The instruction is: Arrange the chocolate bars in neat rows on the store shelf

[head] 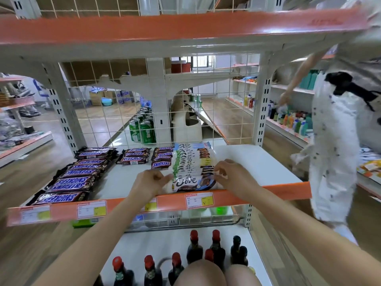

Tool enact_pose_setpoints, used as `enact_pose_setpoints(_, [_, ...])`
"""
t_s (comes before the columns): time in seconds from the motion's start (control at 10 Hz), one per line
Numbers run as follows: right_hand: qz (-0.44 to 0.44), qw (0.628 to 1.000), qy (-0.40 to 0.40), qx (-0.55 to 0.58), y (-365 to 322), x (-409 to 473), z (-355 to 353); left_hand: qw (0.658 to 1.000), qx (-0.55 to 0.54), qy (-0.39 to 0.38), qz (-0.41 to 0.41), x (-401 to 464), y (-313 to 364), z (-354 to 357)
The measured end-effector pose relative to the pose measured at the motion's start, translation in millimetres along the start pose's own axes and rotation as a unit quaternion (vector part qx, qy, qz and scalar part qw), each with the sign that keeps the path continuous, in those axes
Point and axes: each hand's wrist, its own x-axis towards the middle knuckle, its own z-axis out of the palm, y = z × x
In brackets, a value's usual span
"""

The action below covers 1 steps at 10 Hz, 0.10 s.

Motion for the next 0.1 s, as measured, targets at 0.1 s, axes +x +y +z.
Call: enact_pose_setpoints(0.1, [0.008, 1.0, 0.025, -0.012, -2.4, -2.3, -12.6, 0.999, 0.018, 0.045, 0.02, -2.5, 8.0, -4.5])
